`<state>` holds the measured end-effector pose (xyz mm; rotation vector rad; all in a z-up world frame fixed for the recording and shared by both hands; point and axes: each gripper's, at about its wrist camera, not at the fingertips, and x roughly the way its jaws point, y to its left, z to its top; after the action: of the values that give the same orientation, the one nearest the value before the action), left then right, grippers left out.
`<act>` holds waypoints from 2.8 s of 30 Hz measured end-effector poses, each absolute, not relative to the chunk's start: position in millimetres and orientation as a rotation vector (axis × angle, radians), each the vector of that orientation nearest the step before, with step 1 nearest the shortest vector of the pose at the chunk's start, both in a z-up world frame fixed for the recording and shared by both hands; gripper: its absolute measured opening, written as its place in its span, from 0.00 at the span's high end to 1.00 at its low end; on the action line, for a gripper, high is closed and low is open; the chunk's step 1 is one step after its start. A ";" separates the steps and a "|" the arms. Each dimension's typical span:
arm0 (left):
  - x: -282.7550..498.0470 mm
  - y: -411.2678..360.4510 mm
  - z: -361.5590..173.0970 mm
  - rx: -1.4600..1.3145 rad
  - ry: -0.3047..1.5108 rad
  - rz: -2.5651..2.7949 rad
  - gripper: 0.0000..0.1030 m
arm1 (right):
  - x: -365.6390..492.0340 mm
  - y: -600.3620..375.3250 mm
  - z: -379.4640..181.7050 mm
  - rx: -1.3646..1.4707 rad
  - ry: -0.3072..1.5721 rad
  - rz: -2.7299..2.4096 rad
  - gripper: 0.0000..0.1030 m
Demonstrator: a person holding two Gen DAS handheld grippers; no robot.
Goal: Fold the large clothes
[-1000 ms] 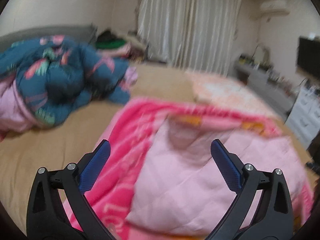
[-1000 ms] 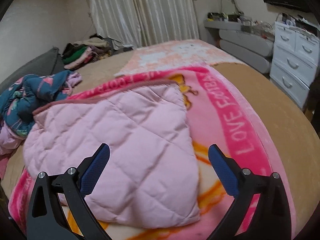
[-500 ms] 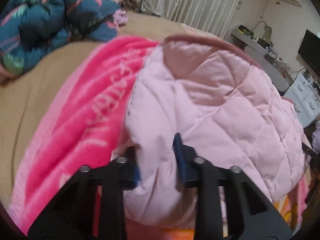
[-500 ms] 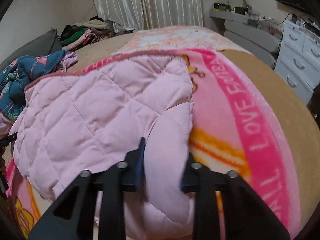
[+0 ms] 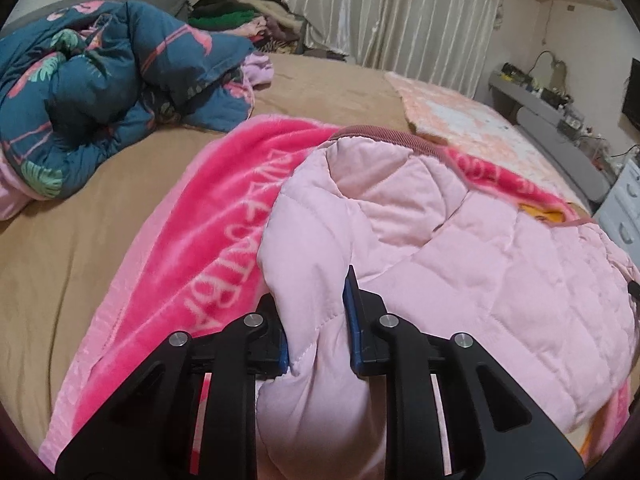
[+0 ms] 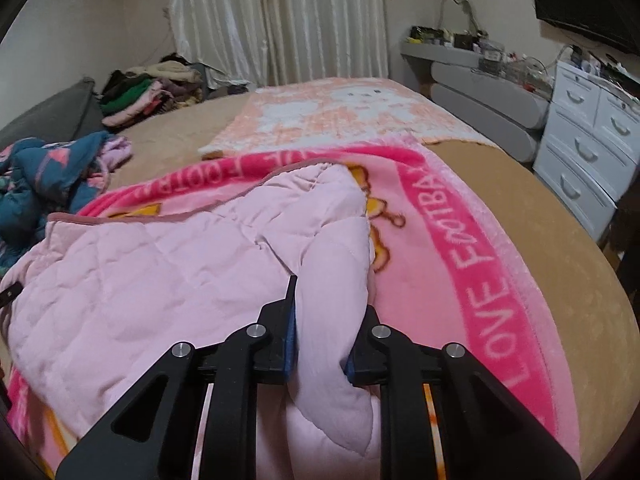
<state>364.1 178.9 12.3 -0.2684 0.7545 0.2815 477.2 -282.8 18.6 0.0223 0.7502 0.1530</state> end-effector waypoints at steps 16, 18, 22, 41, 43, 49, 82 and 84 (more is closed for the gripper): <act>382.7 180.0 -11.4 -0.244 0.782 0.329 0.83 | 509.8 -277.0 -27.8 -0.010 0.840 0.115 0.80; 383.3 181.2 -12.4 -0.244 0.784 0.330 0.82 | 508.9 -276.4 -29.6 -0.009 0.842 0.112 0.79; 382.9 182.7 -12.5 -0.249 0.793 0.336 0.78 | 507.8 -278.4 -31.4 -0.009 0.862 0.096 0.73; 298.0 161.0 46.3 -0.274 0.722 0.296 0.09 | 377.2 -314.4 39.8 0.201 0.700 0.221 0.04; 289.5 156.6 47.5 -0.276 0.726 0.287 0.09 | 365.3 -316.0 42.1 0.211 0.694 0.229 0.04; 264.7 147.1 42.2 -0.265 0.734 0.288 0.09 | 337.2 -321.1 38.6 0.246 0.703 0.231 0.04; 315.3 176.7 -65.7 -0.838 0.846 0.205 0.08 | 391.9 -316.9 -61.7 0.672 0.904 0.186 0.04; 319.0 174.4 -67.3 -0.839 0.843 0.205 0.08 | 398.3 -315.1 -66.4 0.686 0.906 0.198 0.04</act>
<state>319.0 174.4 -67.3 -0.8385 0.8435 0.2049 398.3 -315.1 -66.4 0.6860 0.9059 0.1984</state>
